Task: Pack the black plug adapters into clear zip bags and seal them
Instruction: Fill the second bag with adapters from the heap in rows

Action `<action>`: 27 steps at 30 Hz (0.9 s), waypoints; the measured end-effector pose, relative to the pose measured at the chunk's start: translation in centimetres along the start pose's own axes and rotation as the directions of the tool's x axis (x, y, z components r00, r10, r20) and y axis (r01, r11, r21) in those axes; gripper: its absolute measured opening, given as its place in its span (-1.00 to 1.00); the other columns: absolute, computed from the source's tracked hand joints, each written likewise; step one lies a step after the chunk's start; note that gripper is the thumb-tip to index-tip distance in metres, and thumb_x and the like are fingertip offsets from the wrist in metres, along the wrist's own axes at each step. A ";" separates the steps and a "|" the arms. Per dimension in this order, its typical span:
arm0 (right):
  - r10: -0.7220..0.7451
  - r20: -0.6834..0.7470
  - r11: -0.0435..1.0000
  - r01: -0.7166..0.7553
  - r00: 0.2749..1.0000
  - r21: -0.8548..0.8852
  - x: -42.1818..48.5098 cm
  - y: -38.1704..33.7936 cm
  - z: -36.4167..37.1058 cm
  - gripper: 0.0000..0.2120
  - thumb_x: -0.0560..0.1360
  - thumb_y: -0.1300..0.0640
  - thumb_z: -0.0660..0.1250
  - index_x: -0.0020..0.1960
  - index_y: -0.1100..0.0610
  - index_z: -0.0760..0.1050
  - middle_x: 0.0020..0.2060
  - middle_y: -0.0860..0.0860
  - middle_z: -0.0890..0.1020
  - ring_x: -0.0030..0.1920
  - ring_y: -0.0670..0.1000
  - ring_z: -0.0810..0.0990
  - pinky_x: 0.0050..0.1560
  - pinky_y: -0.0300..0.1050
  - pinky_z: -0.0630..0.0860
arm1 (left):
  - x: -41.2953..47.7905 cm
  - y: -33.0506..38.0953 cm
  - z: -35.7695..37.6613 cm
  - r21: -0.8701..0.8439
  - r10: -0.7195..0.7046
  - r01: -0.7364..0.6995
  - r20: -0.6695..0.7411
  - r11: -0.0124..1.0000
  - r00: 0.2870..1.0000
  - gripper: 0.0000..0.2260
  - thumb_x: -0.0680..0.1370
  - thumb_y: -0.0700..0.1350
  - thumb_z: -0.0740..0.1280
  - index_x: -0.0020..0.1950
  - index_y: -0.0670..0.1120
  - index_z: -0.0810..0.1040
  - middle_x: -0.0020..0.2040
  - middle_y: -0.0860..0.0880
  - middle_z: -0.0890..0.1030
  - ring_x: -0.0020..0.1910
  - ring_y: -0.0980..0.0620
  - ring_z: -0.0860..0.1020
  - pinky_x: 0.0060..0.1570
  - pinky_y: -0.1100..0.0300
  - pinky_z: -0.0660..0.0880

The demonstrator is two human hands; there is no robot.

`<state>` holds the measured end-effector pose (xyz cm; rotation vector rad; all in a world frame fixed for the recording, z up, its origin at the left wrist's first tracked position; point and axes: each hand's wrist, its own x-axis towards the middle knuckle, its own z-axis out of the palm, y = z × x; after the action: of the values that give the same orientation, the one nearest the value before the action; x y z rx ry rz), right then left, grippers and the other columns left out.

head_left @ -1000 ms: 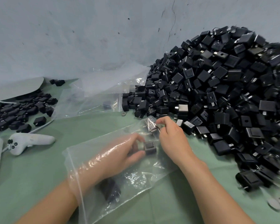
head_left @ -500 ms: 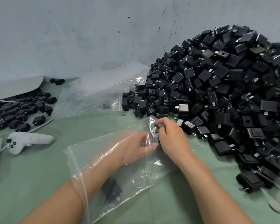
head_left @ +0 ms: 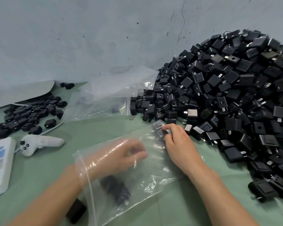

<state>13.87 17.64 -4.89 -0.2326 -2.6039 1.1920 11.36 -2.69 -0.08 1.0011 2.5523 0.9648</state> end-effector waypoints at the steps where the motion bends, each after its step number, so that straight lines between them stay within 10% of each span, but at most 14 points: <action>1: -0.002 0.002 1.000 0.002 1.000 -0.004 0.0 0.0 0.0 -0.69 0.65 0.12 0.05 0.32 -0.03 0.42 0.27 -0.11 0.43 0.18 -0.10 0.41 0.08 -0.13 0.32 | -1.5 -0.6 -0.8 0.068 0.025 -0.023 -0.021 0.997 0.999 -0.80 0.56 0.08 0.39 0.00 -0.04 0.64 -0.16 0.06 0.58 -0.13 0.35 0.52 -0.06 0.49 0.37; 7: 0.000 0.011 0.999 0.000 1.000 -0.037 -0.2 -0.4 0.0 -0.69 0.66 0.13 0.03 0.33 -0.02 0.40 0.28 -0.08 0.43 0.21 -0.05 0.44 0.10 -0.09 0.39 | -7.9 -3.6 -2.1 0.296 -0.148 0.105 0.128 0.949 0.981 -0.36 0.26 0.62 0.24 0.32 0.55 0.28 0.19 0.52 0.36 0.16 0.47 0.41 0.11 0.40 0.40; 14: 0.000 0.017 0.999 0.001 1.000 -0.044 -0.4 -0.6 0.0 -0.68 0.66 0.13 0.02 0.35 -0.02 0.40 0.31 -0.09 0.42 0.23 -0.06 0.43 0.14 -0.09 0.38 | -6.5 -1.4 0.1 0.159 -0.016 0.022 -0.039 0.987 0.999 -0.80 0.46 0.22 0.36 -0.07 0.14 0.62 -0.19 0.21 0.61 -0.20 0.21 0.57 -0.23 0.43 0.41; 19: 0.010 0.006 1.000 -0.010 1.000 0.020 -0.4 -0.3 0.0 -0.62 0.66 0.16 0.00 0.45 0.00 0.29 0.39 -0.07 0.40 0.33 -0.07 0.38 0.18 -0.17 0.29 | -4.6 -0.4 0.9 0.160 0.026 0.013 -0.240 0.987 0.970 -0.96 0.59 0.06 0.35 0.02 0.16 0.55 -0.07 0.26 0.58 -0.06 0.34 0.55 0.03 0.45 0.39; 27: 0.110 -0.021 0.983 -0.106 0.994 0.149 0.0 0.1 -1.6 -0.52 0.60 0.28 0.00 0.39 -0.10 0.38 0.29 -0.13 0.50 0.17 -0.13 0.44 0.05 -0.24 0.34 | -4.6 -1.6 0.2 0.215 0.212 -0.181 -0.133 0.960 0.968 -0.72 0.52 -0.11 0.45 0.14 0.19 0.53 0.02 0.52 0.51 -0.01 0.58 0.45 0.02 0.65 0.30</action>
<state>14.39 18.83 -3.95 -0.3626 -2.4911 1.4009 13.99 -6.53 -1.36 1.3056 2.7638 0.8764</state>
